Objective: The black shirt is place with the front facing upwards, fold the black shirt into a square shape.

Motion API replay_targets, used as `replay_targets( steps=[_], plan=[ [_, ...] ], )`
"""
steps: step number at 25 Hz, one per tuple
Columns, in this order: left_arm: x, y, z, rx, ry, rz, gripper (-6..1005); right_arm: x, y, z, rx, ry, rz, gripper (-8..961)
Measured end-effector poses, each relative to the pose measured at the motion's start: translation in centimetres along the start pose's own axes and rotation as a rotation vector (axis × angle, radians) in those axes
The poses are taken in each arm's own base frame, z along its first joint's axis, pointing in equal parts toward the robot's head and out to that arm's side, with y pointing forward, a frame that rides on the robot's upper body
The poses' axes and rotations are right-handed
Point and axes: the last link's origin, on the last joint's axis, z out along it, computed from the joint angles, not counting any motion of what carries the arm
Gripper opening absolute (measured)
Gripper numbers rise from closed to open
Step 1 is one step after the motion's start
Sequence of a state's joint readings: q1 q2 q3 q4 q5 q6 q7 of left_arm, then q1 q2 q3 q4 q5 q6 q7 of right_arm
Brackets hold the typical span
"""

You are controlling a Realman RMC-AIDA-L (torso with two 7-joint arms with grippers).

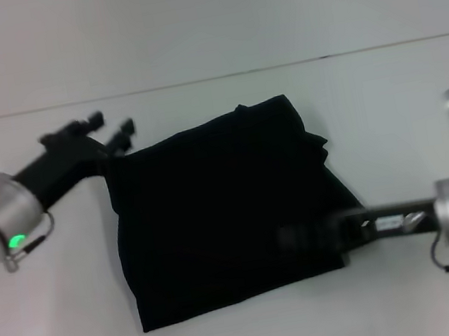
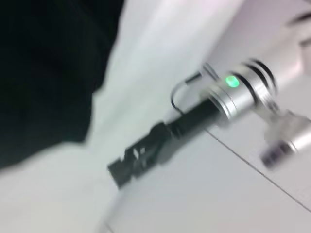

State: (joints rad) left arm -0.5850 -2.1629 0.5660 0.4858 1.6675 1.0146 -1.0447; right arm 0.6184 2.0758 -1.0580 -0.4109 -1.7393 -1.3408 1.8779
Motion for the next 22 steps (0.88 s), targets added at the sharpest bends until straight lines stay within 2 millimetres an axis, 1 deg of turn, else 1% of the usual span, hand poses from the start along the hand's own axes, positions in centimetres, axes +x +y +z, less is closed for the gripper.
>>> replay_targets(
  steps=[3, 4, 5, 7, 9, 12, 13, 15, 18, 21, 22],
  plan=[
    [1.0, -0.6, -2.3, -0.002, 0.115, -0.027, 527, -0.6, 0.4, -1.9, -0.061, -0.129, -0.061, -2],
    [1.2, -0.7, -2.8, -0.003, 0.136, -0.033, 527, -0.8, 0.5, -2.7, -0.075, -0.184, -0.084, -2],
    [1.4, -0.8, -3.8, -0.014, 0.173, -0.047, 527, -1.0, 0.6, -3.3, -0.084, -0.229, -0.109, -2],
    [1.5, -0.7, -4.9, -0.039, 0.202, -0.059, 527, -1.4, 0.6, -4.8, -0.083, -0.343, -0.170, -2],
    [1.5, -0.2, -6.3, -0.100, 0.222, -0.079, 528, -1.7, 0.4, -5.7, -0.061, -0.406, -0.241, 8],
    [1.4, 0.8, -8.0, -0.209, 0.202, -0.118, 528, -1.9, 0.2, -6.3, -0.029, -0.414, -0.349, 37],
    [1.4, 0.8, -8.0, -0.209, 0.202, -0.118, 528, -2.0, 0.2, -6.5, -0.028, -0.411, -0.369, 47],
    [1.3, 1.6, -9.3, -0.337, 0.123, -0.147, 528, -2.3, 0.3, -6.8, -0.030, -0.406, -0.413, 101],
    [1.0, 2.4, -10.3, -0.439, 0.057, -0.146, 531, -2.7, 0.5, -7.8, -0.023, -0.400, -0.466, 183],
    [0.6, 2.9, -11.0, -0.512, -0.002, -0.141, 535, -2.8, 0.8, -8.2, -0.031, -0.322, -0.528, 264],
    [0.5, 3.0, -11.1, -0.529, -0.017, -0.142, 571, -2.7, 0.9, -8.2, -0.038, -0.286, -0.542, 300]
  ],
)
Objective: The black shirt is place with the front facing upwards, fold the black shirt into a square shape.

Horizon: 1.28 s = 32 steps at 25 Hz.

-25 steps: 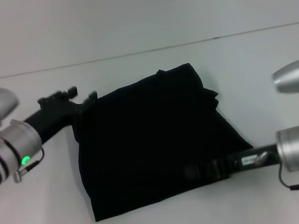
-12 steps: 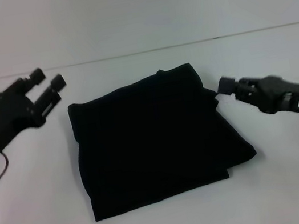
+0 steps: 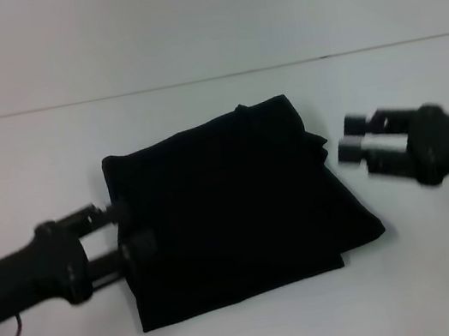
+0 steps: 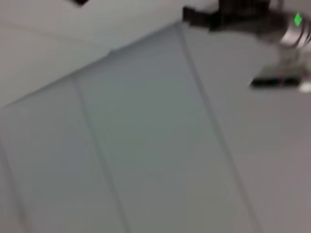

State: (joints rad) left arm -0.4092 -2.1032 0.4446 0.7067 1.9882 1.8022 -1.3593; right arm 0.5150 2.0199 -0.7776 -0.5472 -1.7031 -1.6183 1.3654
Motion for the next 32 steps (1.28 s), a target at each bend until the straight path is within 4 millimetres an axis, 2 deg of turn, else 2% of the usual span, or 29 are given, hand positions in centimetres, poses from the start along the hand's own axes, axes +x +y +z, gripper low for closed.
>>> replay_targets(
  steps=[4, 10, 16, 32],
  plan=[
    [-0.4, 0.5, 0.5, -0.062, -0.064, -0.023, 716, 0.2, 0.6, 1.4, -0.089, 0.161, -0.018, 447],
    [-0.7, 0.9, 1.3, -0.121, -0.119, -0.027, 779, 1.0, 1.8, 2.4, -0.182, 0.250, -0.009, 728],
    [-1.3, 1.1, 2.3, -0.145, -0.158, -0.037, 787, 1.3, 2.3, 2.6, -0.214, 0.270, 0.009, 939],
    [-1.7, 1.0, 3.0, -0.144, -0.190, -0.033, 794, 1.4, 2.3, 3.0, -0.212, 0.271, 0.037, 940]
  ],
)
